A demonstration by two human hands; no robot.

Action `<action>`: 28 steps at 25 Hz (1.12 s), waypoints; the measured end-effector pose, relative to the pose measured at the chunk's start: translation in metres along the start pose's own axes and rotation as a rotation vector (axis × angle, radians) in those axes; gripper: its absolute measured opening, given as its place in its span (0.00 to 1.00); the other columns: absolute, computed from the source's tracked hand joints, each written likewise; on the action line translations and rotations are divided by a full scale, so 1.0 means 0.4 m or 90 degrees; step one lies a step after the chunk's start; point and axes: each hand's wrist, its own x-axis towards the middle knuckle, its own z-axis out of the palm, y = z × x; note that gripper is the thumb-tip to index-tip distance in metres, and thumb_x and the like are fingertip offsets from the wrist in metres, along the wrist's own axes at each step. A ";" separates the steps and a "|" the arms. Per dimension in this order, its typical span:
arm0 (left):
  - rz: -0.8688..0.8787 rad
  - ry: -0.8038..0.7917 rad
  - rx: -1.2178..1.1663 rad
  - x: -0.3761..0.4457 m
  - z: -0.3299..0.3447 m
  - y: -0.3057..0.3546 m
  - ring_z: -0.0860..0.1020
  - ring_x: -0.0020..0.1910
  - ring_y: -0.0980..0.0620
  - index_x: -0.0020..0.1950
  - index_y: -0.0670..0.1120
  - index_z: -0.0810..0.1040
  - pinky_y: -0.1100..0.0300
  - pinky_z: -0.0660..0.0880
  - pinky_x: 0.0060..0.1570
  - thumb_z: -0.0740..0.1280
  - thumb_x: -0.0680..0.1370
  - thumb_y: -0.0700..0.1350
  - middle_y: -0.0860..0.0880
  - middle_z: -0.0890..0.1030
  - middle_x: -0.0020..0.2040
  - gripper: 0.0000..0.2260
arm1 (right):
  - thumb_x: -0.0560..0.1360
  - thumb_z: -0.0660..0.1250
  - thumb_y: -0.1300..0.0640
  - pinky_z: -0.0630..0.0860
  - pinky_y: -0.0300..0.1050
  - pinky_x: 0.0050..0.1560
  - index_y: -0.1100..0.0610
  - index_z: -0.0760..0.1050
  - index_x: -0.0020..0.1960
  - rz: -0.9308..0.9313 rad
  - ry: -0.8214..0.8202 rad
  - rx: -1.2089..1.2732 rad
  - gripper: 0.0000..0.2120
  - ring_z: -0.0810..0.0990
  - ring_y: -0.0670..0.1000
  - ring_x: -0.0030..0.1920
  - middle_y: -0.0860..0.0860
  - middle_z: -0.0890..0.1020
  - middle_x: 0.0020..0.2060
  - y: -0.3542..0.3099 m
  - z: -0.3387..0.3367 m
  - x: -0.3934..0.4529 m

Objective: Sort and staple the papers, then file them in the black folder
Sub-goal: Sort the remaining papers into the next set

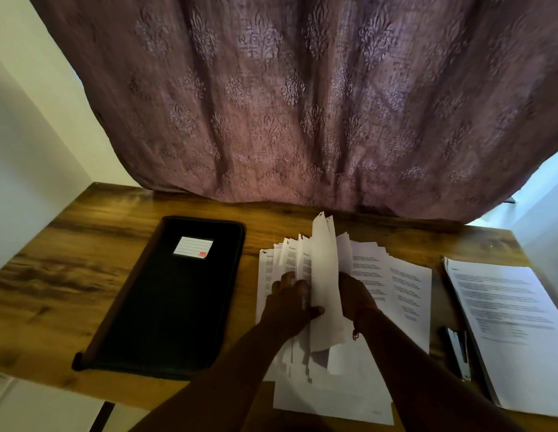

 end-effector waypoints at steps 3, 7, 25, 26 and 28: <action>-0.012 -0.011 -0.013 -0.001 -0.001 0.002 0.56 0.77 0.41 0.77 0.51 0.60 0.41 0.59 0.73 0.67 0.75 0.64 0.48 0.54 0.80 0.36 | 0.80 0.62 0.50 0.78 0.54 0.57 0.57 0.75 0.59 0.004 0.010 0.089 0.13 0.80 0.56 0.50 0.56 0.82 0.49 0.002 0.003 -0.002; -0.032 -0.029 -0.040 0.009 0.011 -0.008 0.59 0.76 0.43 0.78 0.50 0.58 0.43 0.59 0.74 0.67 0.73 0.67 0.48 0.60 0.78 0.39 | 0.81 0.62 0.52 0.77 0.50 0.57 0.57 0.74 0.60 -0.005 0.004 0.092 0.12 0.80 0.57 0.54 0.55 0.81 0.52 -0.001 -0.003 -0.007; -0.082 0.059 -0.086 0.031 0.020 -0.036 0.69 0.66 0.45 0.68 0.50 0.71 0.47 0.71 0.66 0.58 0.76 0.69 0.48 0.72 0.67 0.29 | 0.75 0.65 0.66 0.73 0.59 0.65 0.56 0.70 0.60 0.018 -0.027 0.034 0.15 0.73 0.61 0.62 0.59 0.76 0.56 0.002 -0.048 -0.008; -0.083 0.067 -0.072 0.023 0.015 -0.030 0.68 0.67 0.45 0.69 0.50 0.71 0.47 0.70 0.66 0.58 0.76 0.69 0.48 0.71 0.68 0.30 | 0.76 0.65 0.67 0.74 0.60 0.63 0.54 0.70 0.57 0.015 -0.031 0.046 0.13 0.74 0.61 0.61 0.59 0.77 0.54 0.006 -0.045 -0.014; -0.075 0.096 -0.069 0.014 0.010 -0.017 0.70 0.65 0.45 0.67 0.51 0.72 0.46 0.72 0.65 0.56 0.75 0.71 0.49 0.72 0.67 0.31 | 0.76 0.64 0.66 0.75 0.61 0.63 0.53 0.71 0.54 0.004 -0.029 0.056 0.11 0.75 0.61 0.61 0.58 0.77 0.54 0.004 -0.044 -0.024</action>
